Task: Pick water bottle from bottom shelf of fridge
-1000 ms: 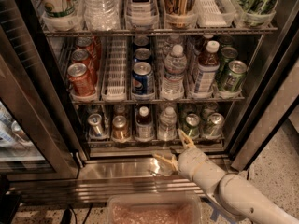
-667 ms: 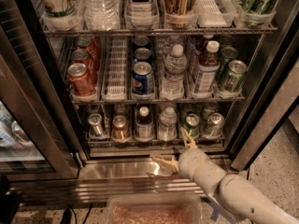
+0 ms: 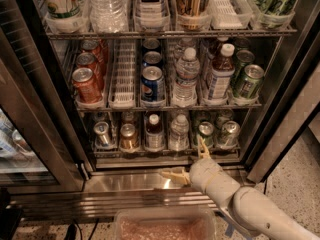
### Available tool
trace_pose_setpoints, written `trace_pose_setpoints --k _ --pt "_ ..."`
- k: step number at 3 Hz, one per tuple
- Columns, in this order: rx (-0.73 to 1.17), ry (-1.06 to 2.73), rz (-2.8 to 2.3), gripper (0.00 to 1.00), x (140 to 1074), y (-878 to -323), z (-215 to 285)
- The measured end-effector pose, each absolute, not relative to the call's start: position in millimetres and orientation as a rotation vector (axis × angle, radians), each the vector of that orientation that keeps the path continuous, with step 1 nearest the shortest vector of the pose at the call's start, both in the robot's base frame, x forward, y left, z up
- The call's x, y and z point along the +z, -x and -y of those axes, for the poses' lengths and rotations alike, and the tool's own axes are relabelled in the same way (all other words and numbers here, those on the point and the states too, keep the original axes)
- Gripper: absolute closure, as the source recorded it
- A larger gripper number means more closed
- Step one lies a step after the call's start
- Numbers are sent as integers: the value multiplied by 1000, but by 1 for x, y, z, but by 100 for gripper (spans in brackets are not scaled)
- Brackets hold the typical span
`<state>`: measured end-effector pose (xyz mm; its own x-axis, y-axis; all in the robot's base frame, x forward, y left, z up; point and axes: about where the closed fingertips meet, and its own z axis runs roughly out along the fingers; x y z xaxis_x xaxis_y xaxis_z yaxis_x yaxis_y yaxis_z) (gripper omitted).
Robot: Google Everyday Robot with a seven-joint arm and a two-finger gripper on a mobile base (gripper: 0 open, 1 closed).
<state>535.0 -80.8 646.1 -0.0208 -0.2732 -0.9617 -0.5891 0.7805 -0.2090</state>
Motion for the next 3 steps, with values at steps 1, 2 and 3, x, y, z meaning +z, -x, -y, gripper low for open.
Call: trace_pose_setpoints --k 1,2,3 --pt "264 696 -1616 0 642 -537 82" --pt "217 688 -1626 2 637 -539 85" --pt "170 673 -1637 0 633 -542 90"
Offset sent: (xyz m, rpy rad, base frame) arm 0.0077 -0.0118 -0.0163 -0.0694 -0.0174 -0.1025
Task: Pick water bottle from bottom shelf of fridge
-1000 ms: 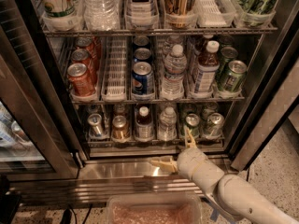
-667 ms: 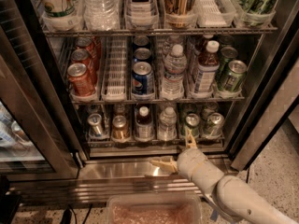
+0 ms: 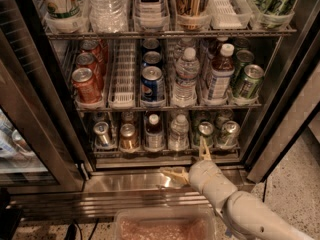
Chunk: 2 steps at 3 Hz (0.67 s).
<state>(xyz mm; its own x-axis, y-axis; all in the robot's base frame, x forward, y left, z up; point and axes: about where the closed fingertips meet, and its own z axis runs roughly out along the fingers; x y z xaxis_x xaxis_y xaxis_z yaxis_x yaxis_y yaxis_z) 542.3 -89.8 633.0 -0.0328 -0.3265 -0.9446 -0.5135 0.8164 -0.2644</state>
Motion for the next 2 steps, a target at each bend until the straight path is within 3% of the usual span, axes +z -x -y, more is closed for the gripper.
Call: trace_pose_setpoints --k 2 --pt "77 639 -1642 2 629 -551 95"
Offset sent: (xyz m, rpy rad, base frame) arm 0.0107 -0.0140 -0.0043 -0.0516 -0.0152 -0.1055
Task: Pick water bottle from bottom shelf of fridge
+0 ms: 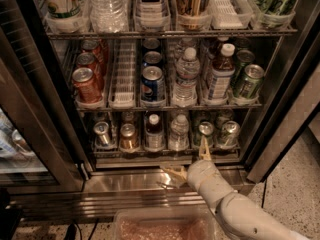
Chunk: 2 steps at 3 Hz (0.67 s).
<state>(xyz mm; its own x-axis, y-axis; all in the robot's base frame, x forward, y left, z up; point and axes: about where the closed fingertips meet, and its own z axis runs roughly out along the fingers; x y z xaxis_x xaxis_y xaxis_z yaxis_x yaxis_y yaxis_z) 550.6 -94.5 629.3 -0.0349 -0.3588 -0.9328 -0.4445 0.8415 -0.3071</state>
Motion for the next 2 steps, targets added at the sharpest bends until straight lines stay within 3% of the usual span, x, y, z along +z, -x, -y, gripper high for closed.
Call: trace_pose_setpoints --k 1,2 --pt "53 630 -1632 19 627 -555 93" --pt "18 617 -1624 23 625 -562 94"
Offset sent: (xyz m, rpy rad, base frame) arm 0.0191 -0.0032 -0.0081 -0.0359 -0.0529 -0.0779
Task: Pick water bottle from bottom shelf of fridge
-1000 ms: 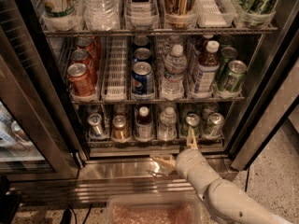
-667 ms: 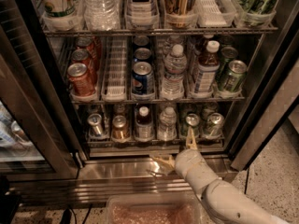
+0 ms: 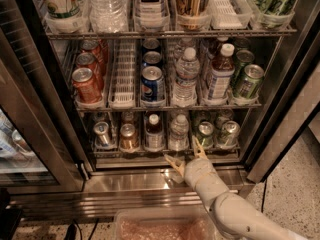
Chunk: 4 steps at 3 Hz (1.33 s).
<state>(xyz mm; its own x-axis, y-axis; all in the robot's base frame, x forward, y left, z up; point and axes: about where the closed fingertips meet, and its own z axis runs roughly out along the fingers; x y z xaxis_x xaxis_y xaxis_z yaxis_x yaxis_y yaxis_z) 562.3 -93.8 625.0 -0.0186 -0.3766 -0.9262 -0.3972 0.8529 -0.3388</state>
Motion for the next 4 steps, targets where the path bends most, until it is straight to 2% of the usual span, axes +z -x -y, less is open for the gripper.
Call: trace_pose_setpoints --k 1,3,4 --pt "-28 598 -1605 26 626 -573 97" --pt "-72 532 -1598 26 622 -585 93" --pt "-93 492 -1603 30 620 -588 94"
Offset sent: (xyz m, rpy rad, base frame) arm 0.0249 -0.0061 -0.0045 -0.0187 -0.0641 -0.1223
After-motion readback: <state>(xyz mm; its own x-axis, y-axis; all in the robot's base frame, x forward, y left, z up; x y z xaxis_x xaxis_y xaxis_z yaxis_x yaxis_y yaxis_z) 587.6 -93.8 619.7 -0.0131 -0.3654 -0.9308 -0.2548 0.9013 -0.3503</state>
